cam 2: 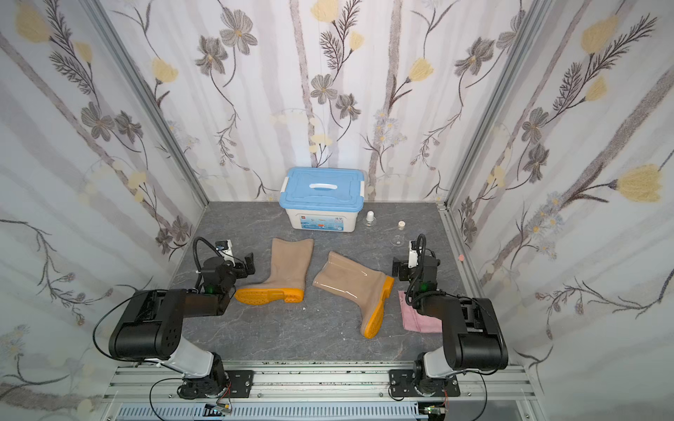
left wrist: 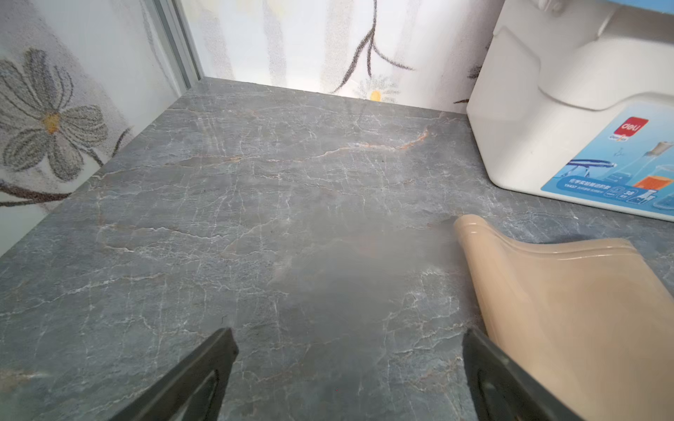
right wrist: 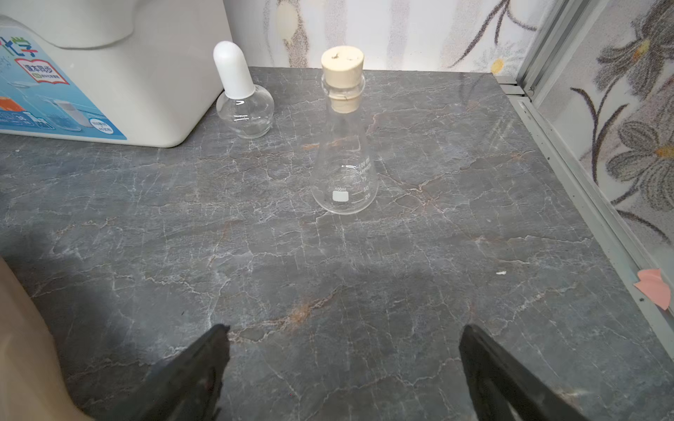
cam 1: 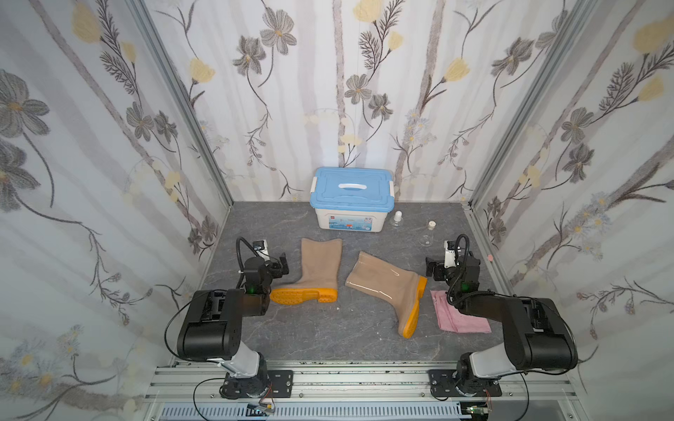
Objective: Wipe the rubber boots with a cloth
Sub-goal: Move the rubber boot to the center of the board.
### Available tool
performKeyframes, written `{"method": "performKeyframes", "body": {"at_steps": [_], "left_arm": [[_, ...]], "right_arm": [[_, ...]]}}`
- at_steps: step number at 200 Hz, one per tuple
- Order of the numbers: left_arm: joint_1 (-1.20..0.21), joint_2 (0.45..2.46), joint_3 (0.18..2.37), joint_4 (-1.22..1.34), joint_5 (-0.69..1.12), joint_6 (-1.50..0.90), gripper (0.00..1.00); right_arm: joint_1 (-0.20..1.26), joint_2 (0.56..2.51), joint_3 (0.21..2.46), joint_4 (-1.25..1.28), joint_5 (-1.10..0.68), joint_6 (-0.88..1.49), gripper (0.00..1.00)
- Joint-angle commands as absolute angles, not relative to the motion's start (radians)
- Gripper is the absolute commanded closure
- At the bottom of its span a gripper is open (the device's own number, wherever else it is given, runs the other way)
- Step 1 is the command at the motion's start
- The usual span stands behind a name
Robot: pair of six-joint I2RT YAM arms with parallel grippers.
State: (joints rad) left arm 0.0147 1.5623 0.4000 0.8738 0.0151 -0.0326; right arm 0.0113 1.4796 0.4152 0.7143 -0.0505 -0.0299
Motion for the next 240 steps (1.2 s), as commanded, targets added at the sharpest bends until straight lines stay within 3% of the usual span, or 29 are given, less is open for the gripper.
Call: {"method": "performKeyframes", "body": {"at_steps": [1, 66, 146, 184, 209, 240], "left_arm": [[0.014, 1.56, 0.397, 0.891, 0.002, -0.021, 0.0], [0.096, 1.569, 0.355, 0.983, 0.226, -0.043, 0.0], [0.098, 1.569, 0.35, 0.994, 0.213, -0.051, 0.0], [0.09, 1.54, 0.326, 1.012, 0.125, -0.075, 0.0], [0.079, 1.403, 0.386, 0.766, 0.083, -0.07, 0.01], [0.022, 1.265, 0.512, 0.466, 0.024, -0.173, 0.0]], "right_arm": [[0.011, 1.482, 0.42, 0.737, -0.044, -0.033, 0.0], [0.006, 1.482, 0.421, 0.736, -0.052, -0.032, 0.0], [0.006, 1.481, 0.419, 0.737, -0.051, -0.032, 0.0], [0.008, 1.464, 0.448, 0.673, -0.037, -0.026, 0.01], [0.011, 1.417, 0.607, 0.35, -0.01, -0.004, 0.02], [0.059, 1.406, 0.685, 0.169, 0.03, 0.034, 0.02]]}}
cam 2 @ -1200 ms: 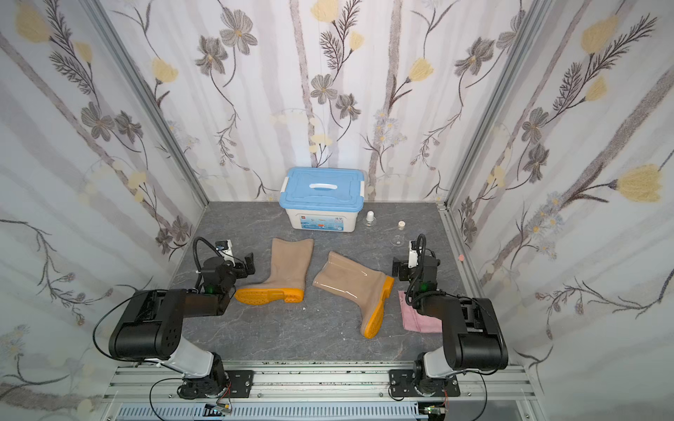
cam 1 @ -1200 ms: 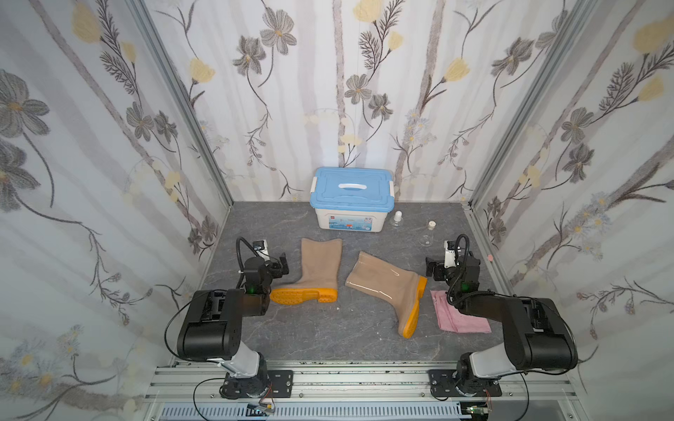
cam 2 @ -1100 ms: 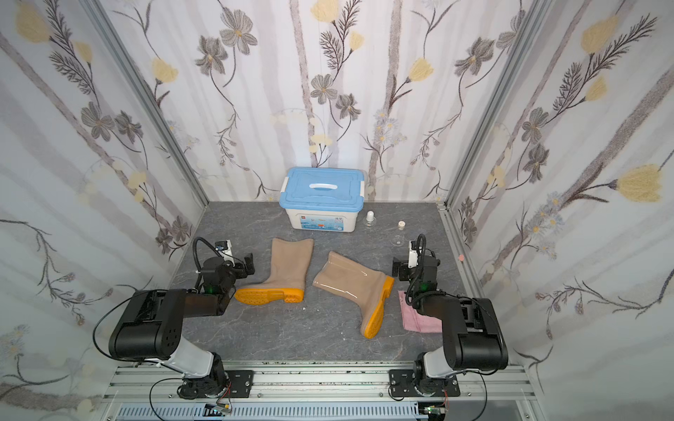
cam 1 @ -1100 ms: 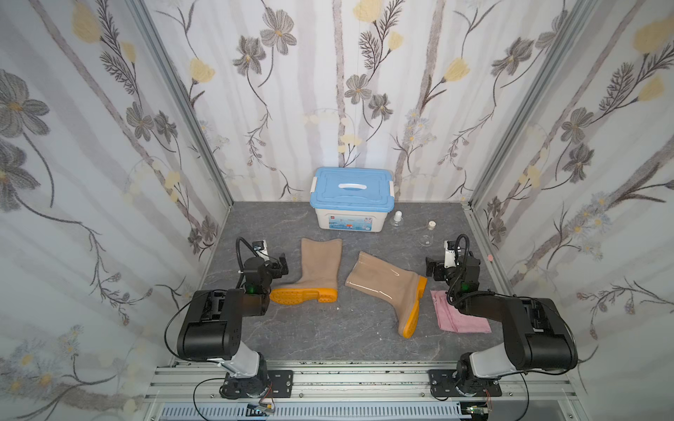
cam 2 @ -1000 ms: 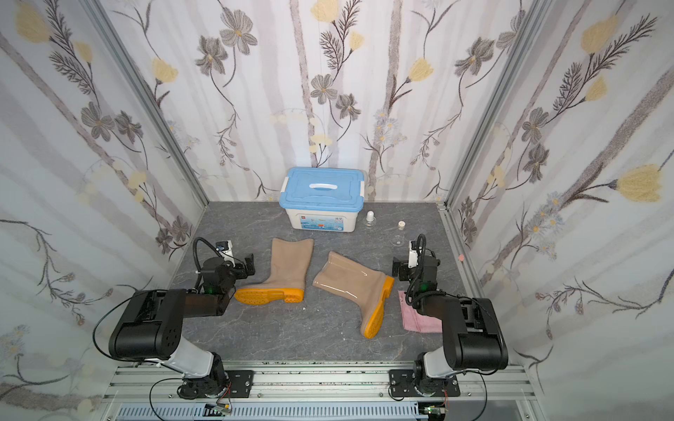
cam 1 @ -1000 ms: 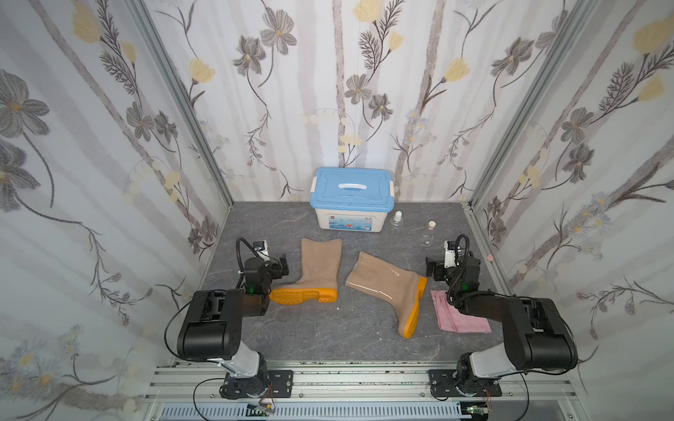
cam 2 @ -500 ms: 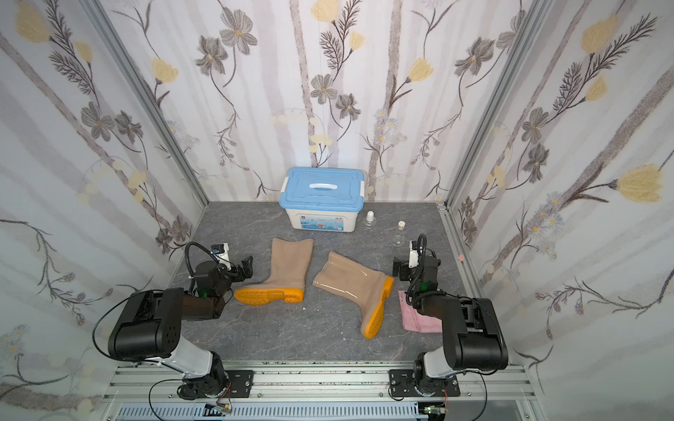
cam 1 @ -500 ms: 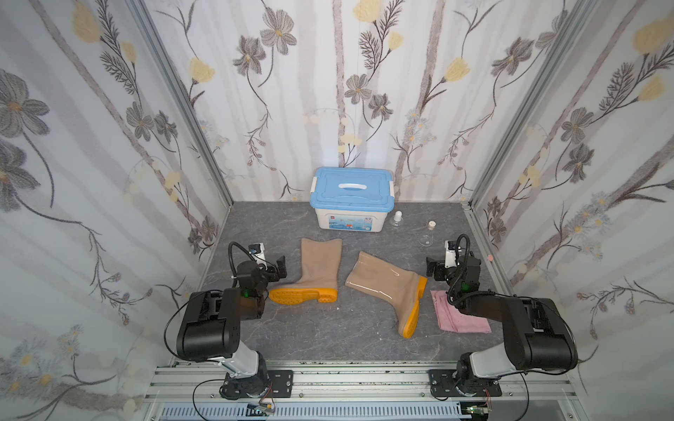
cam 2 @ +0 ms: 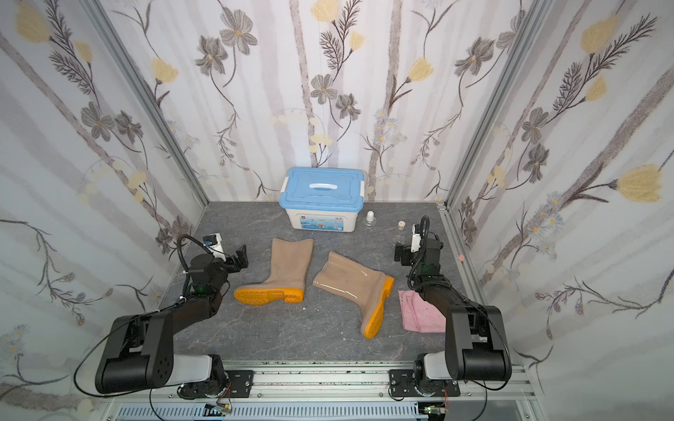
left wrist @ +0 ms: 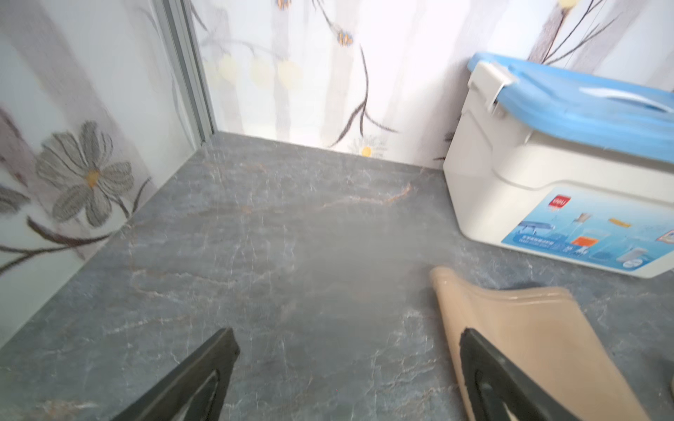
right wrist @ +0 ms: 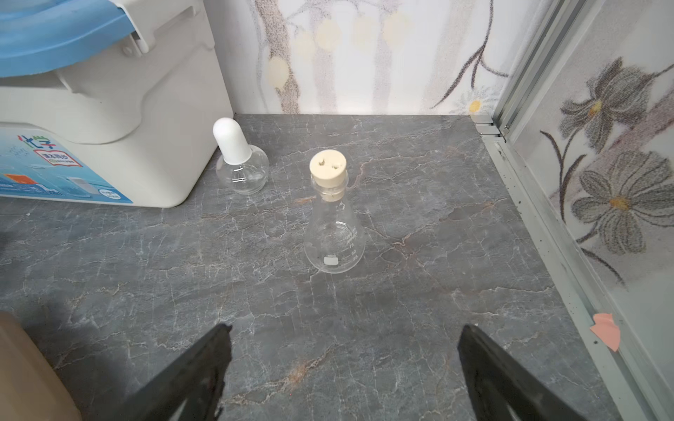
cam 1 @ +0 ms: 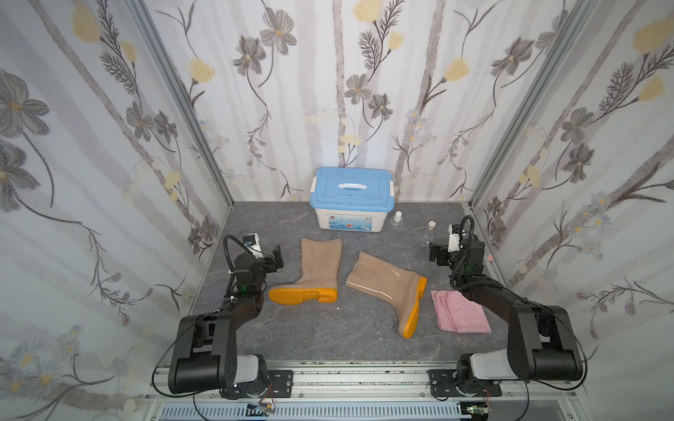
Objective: Wipe the rubber boots with a cloth
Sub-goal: Move the rubber boot to the center of the board.
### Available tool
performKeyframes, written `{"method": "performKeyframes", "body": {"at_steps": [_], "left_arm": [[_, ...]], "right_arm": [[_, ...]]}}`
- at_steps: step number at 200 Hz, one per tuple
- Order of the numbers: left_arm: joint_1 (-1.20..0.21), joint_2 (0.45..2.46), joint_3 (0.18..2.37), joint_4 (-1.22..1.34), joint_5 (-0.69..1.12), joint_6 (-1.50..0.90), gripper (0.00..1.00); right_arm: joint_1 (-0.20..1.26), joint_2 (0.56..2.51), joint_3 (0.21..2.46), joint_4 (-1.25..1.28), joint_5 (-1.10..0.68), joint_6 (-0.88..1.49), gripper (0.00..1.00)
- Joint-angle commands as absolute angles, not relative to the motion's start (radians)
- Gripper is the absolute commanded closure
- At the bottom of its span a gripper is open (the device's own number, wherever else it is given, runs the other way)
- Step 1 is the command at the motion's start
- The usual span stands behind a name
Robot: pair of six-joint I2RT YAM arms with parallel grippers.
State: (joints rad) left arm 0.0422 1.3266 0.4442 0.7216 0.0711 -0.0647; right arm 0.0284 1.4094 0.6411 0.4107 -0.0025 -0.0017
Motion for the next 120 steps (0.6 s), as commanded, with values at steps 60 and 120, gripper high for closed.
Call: {"method": "performKeyframes", "body": {"at_steps": [60, 120], "left_arm": [[0.014, 1.585, 1.045, -0.196, 0.416, -0.379, 0.02], [0.006, 1.784, 1.196, -0.351, 0.59, -0.416, 0.09]], "right_arm": [[0.181, 1.322, 0.752, 0.02, 0.097, 0.02, 0.0], [0.196, 1.291, 0.761, 0.048, 0.049, 0.019, 0.0]]}}
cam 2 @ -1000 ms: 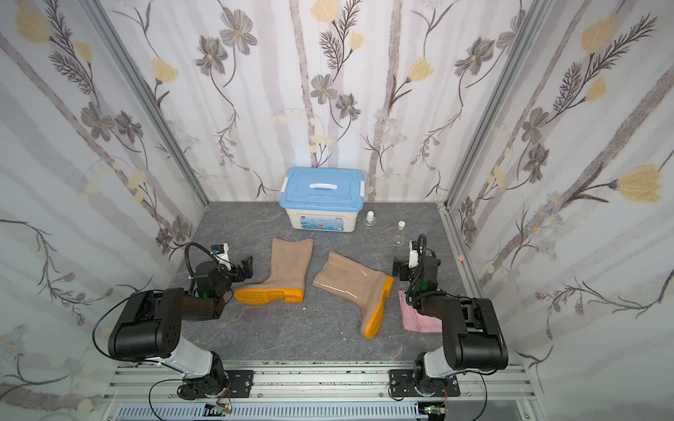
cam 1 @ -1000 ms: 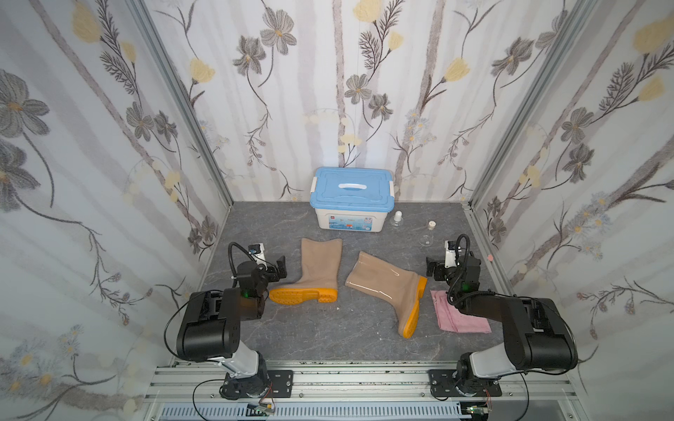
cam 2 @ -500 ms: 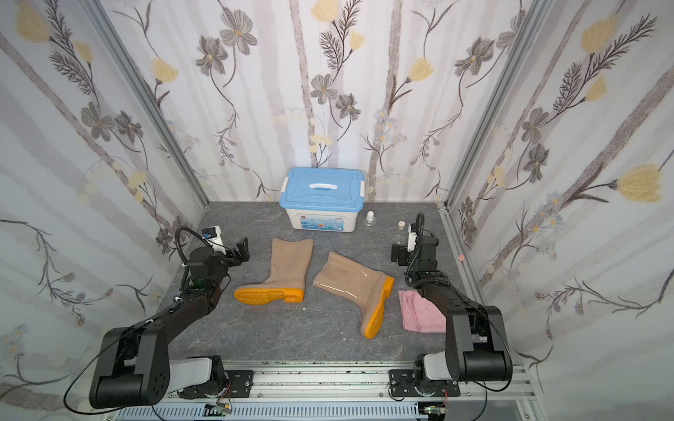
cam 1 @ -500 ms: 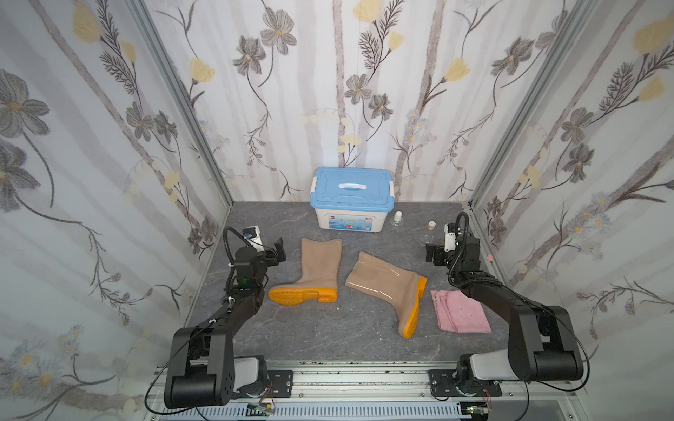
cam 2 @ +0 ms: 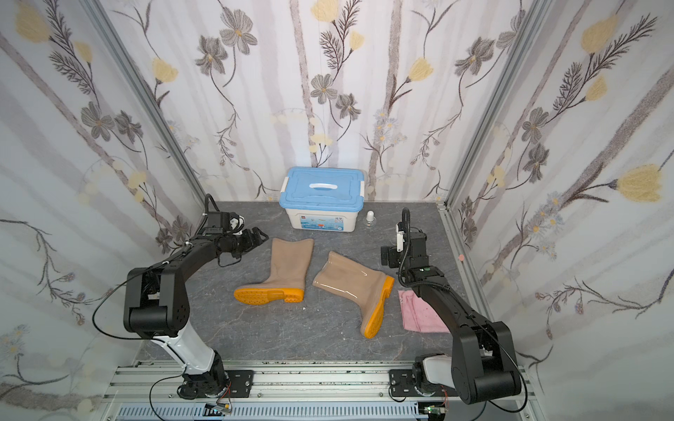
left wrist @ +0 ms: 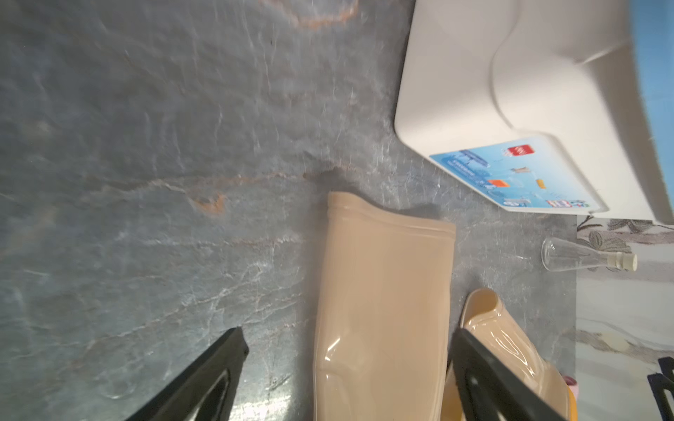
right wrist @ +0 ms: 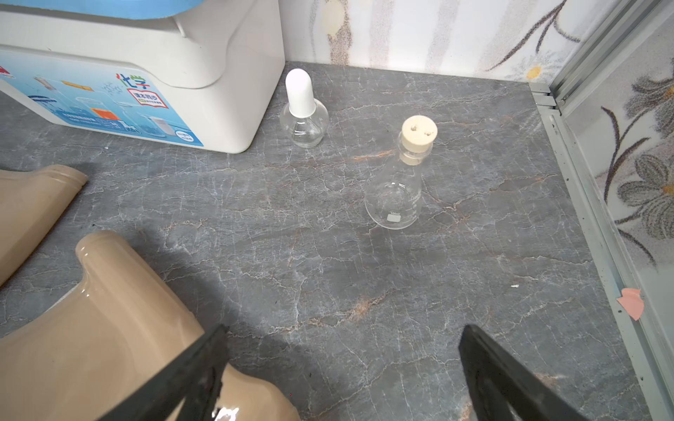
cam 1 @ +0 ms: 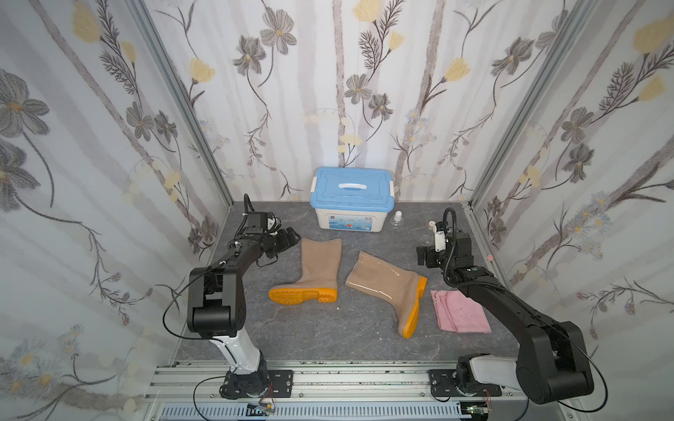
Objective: Wipe the rubber boots with a cloth
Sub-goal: Move the rubber boot to the center of the board.
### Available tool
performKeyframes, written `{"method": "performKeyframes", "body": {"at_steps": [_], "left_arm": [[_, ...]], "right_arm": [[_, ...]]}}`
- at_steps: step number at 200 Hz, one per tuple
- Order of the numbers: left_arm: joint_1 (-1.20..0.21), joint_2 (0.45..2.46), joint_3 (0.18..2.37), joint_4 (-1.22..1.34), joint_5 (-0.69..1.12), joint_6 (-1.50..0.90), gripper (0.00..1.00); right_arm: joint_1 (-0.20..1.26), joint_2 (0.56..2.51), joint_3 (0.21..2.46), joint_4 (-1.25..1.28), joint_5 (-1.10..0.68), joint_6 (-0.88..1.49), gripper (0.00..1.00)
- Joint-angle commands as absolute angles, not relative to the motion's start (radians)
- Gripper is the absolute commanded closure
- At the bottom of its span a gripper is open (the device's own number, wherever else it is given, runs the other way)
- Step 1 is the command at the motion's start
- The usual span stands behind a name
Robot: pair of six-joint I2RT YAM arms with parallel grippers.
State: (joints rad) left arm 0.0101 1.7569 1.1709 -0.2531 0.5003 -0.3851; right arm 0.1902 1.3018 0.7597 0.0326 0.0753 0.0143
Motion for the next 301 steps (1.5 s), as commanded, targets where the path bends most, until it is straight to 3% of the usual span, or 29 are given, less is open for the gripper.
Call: {"method": "performKeyframes", "body": {"at_steps": [1, 127, 185, 213, 255, 301], "left_arm": [[0.006, 1.785, 1.197, -0.352, 0.59, -0.416, 0.1], [-0.073, 2.015, 1.408, -0.522, 0.445, -0.359, 0.17], [-0.093, 2.086, 1.435, -0.446, 0.533, -0.411, 0.24], [-0.093, 2.119, 1.433, -0.377, 0.631, -0.461, 0.42], [-0.083, 2.13, 1.431, -0.351, 0.708, -0.472, 1.0], [0.022, 2.065, 1.431, -0.4, 0.663, -0.44, 1.0]], "right_arm": [[0.196, 1.291, 0.761, 0.049, 0.049, 0.018, 0.0], [0.199, 1.219, 0.663, 0.156, 0.038, 0.001, 0.0], [0.199, 1.229, 0.646, 0.181, 0.04, -0.001, 0.0], [0.199, 1.248, 0.652, 0.185, 0.04, -0.002, 0.0], [0.198, 1.259, 0.652, 0.183, 0.036, -0.002, 0.0], [0.198, 1.269, 0.659, 0.166, -0.002, -0.007, 0.0]]}}
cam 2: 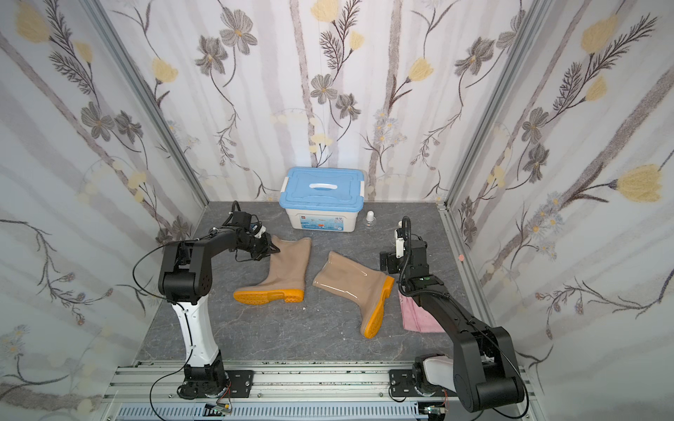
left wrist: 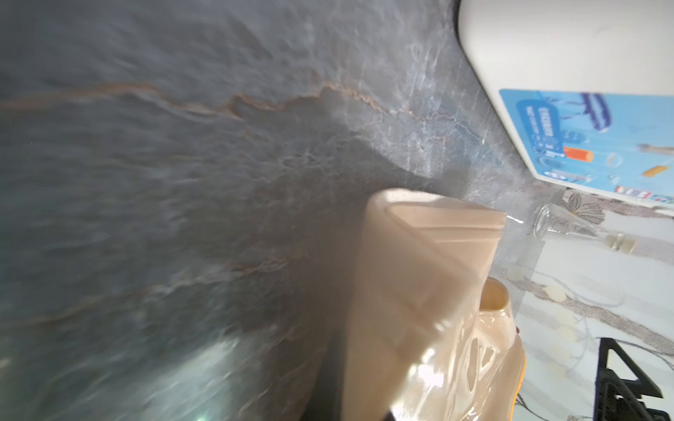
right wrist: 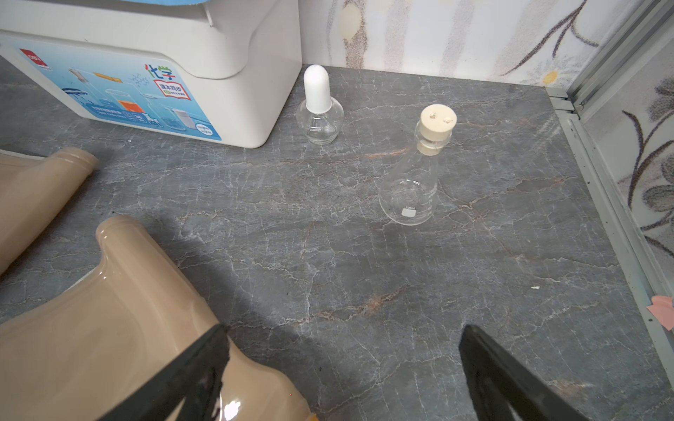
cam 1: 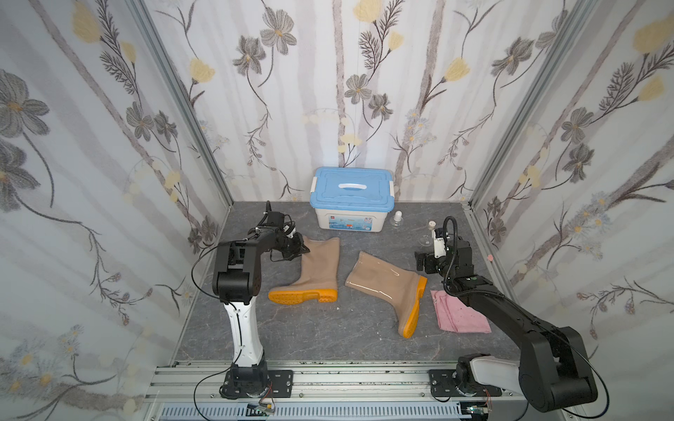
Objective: Wipe the rubber boots with a cloth
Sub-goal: Move the rubber boot to the center of the board.
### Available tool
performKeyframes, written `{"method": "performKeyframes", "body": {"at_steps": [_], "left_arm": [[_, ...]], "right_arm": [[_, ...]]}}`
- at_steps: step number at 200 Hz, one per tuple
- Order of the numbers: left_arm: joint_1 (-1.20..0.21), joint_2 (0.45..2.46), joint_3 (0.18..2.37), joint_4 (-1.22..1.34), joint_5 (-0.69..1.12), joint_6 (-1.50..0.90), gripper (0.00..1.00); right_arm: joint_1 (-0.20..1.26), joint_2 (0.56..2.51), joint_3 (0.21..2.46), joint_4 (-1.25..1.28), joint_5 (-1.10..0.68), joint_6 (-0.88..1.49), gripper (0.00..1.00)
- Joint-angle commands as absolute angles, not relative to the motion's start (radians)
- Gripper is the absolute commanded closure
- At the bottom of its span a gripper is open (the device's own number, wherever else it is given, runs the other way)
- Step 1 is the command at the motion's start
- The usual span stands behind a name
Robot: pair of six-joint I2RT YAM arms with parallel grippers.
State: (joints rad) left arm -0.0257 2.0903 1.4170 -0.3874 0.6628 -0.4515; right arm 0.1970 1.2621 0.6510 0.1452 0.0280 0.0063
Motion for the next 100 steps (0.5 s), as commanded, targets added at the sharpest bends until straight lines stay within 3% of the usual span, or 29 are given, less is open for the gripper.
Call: {"method": "performKeyframes", "body": {"at_steps": [1, 38, 91, 100], "left_arm": [[0.024, 2.065, 1.434, -0.402, 0.663, -0.439, 1.0], [0.111, 2.113, 1.589, -0.506, 0.642, -0.399, 1.0], [0.15, 2.341, 1.974, -0.672, 0.647, -0.345, 1.0], [0.151, 2.371, 2.015, -0.676, 0.651, -0.341, 0.83]], "right_arm": [[0.198, 1.269, 0.66, 0.165, -0.003, -0.007, 0.0], [0.199, 1.301, 0.685, 0.144, -0.108, -0.02, 0.01], [0.199, 1.439, 0.819, 0.044, -0.405, -0.058, 0.02], [0.2, 1.471, 0.856, 0.009, -0.46, -0.065, 0.03]]}}
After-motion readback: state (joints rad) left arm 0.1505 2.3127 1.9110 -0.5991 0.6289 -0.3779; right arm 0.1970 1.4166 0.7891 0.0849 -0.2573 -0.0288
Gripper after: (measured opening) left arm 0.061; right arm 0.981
